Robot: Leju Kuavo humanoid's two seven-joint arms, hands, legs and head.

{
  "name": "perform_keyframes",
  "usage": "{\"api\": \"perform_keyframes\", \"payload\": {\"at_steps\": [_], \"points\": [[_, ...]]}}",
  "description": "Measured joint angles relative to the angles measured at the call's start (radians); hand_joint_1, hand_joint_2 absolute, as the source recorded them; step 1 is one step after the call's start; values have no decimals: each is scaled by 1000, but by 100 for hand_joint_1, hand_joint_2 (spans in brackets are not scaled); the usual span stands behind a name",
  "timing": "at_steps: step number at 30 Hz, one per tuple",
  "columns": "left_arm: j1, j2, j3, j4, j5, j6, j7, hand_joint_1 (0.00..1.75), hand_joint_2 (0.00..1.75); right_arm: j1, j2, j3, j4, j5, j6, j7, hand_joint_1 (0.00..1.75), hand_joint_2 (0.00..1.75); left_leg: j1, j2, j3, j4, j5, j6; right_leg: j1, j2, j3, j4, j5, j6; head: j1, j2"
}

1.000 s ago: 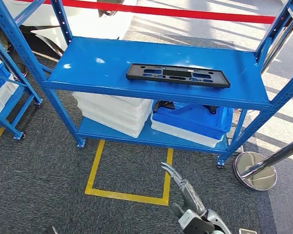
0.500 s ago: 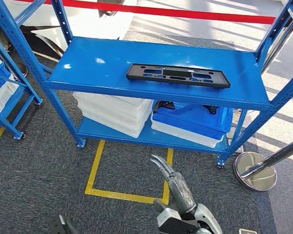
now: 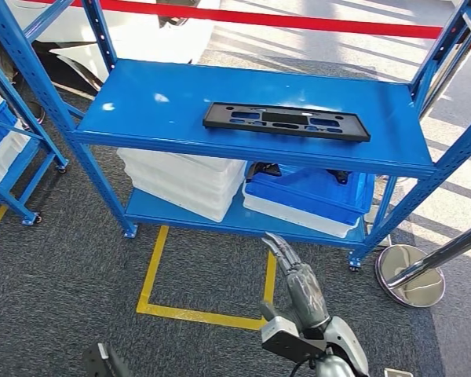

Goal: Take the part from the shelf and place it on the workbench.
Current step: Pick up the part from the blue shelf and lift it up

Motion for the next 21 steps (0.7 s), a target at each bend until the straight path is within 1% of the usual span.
{"api": "perform_keyframes", "payload": {"at_steps": [9, 11, 13, 14, 15, 16, 17, 18, 19, 20, 21], "points": [[3, 1, 0, 0, 0, -3, 7, 0, 0, 15, -7, -27, -15, 3, -5, 1, 0, 0, -9, 0, 0, 1, -1, 3, -8, 0, -1, -1, 1, 3, 0, 0], [3, 1, 0, 0, 0, -3, 7, 0, 0, 15, -8, -27, -17, 3, -5, 1, 0, 0, -12, 0, 0, 1, -2, 6, -11, 0, -1, -3, 2, 6, 0, 0], [2, 1, 0, 0, 0, -4, 7, 0, 0, 16, -8, -28, -22, 4, -5, 1, 0, 0, -8, 1, 4, -7, 1, 13, -12, 0, 0, 1, -3, 12, 0, 0], [2, 1, -1, 0, 0, -5, 8, 0, 0, 16, -8, -29, -24, 4, -6, 1, 0, 0, -5, 2, 7, -12, 3, 16, -12, -1, -6, 16, -12, 15, 1, 0], [1, 1, -2, 0, 0, -6, 8, 0, 0, 16, -8, -29, -26, 4, -6, 1, 0, 0, -1, 3, 11, -17, 5, 20, -13, -1, -22, 49, -30, 17, 1, 0], [1, 1, -3, 0, 0, -6, 9, 0, 0, 17, -9, -30, -26, 5, -6, 1, 0, 0, 0, 4, 13, -19, 5, 21, -14, -1, -50, 104, -55, 19, 2, 0], [1, 1, -4, 0, 0, -7, 11, 0, 0, 19, -9, -30, -27, 6, -5, 0, 0, 0, 1, 4, 14, -20, 4, 22, -15, -1, -90, 173, -82, 21, 2, 0], [2, 1, -5, 0, 0, -7, 12, 0, 0, 22, -9, -31, -27, 8, -4, 0, 0, 0, 2, 4, 14, -20, 3, 22, -17, -1, -129, 238, -99, 23, 1, 0], [2, 1, -7, 0, 0, -7, 13, 0, 0, 26, -9, -31, -27, 9, -3, 0, 0, 0, 3, 3, 16, -19, 1, 20, -18, -2, -158, 278, -99, 25, 1, 0], [3, 1, -9, 0, 0, -8, 15, 0, 0, 28, -9, -31, -27, 10, -2, 0, 0, 0, 5, 2, 19, -19, -3, 17, -20, -2, -171, 280, -78, 27, 1, 0], [3, 0, -10, 0, 0, -8, 15, 0, 0, 29, -9, -31, -27, 11, 0, 0, 0, 0, 7, 1, 25, -19, -7, 13, -21, -2, -163, 242, -39, 28, 1, 0]]}}
